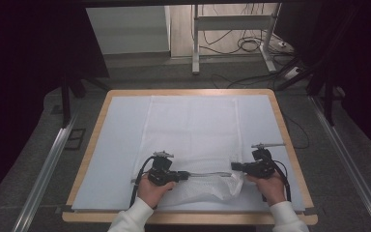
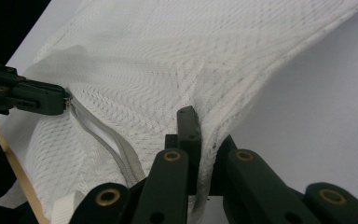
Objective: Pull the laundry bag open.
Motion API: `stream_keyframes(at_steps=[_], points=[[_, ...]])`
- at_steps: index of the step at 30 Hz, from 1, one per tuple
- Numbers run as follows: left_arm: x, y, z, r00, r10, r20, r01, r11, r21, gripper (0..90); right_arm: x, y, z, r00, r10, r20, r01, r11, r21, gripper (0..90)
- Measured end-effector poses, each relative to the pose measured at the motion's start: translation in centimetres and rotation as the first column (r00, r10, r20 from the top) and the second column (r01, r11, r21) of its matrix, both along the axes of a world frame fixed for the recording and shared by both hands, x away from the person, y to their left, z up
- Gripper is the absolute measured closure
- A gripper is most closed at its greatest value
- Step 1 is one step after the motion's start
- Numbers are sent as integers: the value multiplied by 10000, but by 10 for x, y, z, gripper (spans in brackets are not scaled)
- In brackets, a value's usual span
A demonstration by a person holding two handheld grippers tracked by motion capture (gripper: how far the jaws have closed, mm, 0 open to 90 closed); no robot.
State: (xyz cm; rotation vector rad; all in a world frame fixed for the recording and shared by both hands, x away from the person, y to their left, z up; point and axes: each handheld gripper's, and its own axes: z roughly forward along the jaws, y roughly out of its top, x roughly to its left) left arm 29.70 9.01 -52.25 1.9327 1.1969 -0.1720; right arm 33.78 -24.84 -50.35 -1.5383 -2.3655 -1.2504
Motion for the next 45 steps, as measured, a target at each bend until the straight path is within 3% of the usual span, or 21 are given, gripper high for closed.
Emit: stream_keyframes(at_steps=[7, 45], points=[[-3, 14, 0, 9997, 221, -54, -222, 9997, -89, 868, 0, 0, 0, 10000, -22, -14, 21, 10000, -52, 874], [-11, 47, -3, 9974, 718, -69, -717, 9974, 27, 868, 0, -2, -2, 10000, -90, 29, 91, 9999, -145, 873]])
